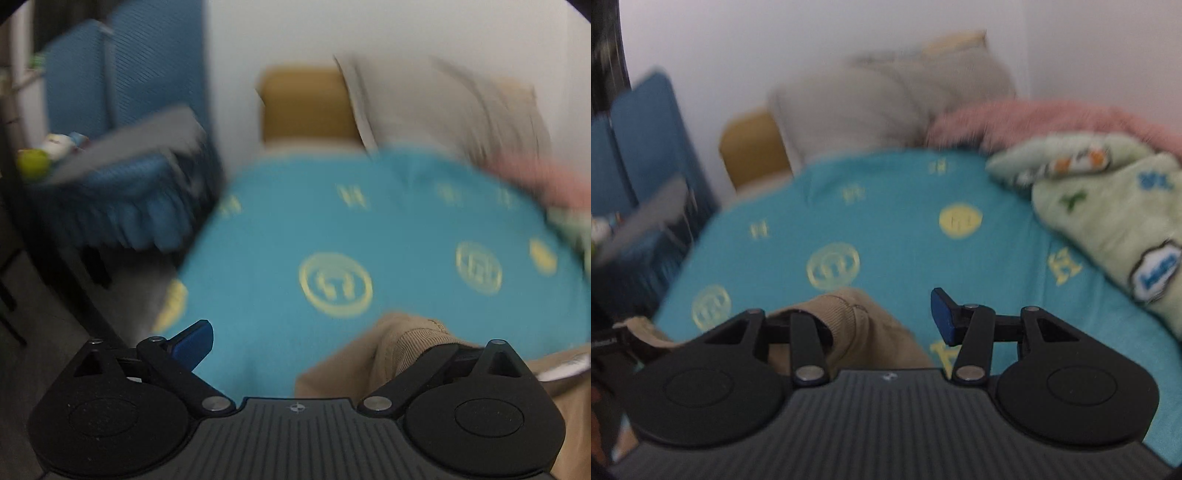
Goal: Fold clothes
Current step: 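Lower the shirt onto the bed and open both grippers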
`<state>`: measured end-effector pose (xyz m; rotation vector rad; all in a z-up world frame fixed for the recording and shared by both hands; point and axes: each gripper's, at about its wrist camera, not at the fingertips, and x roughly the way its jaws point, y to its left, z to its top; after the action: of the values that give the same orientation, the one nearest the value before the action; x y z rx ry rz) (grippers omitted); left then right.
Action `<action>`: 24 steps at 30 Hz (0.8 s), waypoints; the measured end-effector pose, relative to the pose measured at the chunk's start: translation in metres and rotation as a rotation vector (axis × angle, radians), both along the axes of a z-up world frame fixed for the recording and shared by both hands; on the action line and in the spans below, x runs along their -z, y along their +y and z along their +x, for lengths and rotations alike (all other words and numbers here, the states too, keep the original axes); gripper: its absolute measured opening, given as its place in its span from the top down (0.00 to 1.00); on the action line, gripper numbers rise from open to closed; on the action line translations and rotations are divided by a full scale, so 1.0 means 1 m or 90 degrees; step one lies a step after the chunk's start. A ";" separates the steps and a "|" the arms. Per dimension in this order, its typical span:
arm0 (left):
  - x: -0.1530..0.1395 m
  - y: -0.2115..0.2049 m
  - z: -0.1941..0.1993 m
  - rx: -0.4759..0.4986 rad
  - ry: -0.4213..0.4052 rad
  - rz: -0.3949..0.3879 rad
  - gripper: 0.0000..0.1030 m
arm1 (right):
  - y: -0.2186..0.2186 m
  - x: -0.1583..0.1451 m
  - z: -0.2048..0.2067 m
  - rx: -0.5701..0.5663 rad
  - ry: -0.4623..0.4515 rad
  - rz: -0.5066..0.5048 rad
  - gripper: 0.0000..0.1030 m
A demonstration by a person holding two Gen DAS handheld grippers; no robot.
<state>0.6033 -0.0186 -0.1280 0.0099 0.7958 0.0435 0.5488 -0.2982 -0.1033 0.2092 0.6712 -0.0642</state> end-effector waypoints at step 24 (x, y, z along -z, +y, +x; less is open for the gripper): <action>-0.087 0.031 -0.270 0.081 -0.120 -0.132 0.00 | 0.031 -0.077 -0.274 -0.076 -0.110 0.078 0.37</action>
<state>0.3331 0.0127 -0.0412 -0.1382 0.6063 -0.1564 0.2749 -0.2671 -0.0266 0.2887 0.5137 0.1088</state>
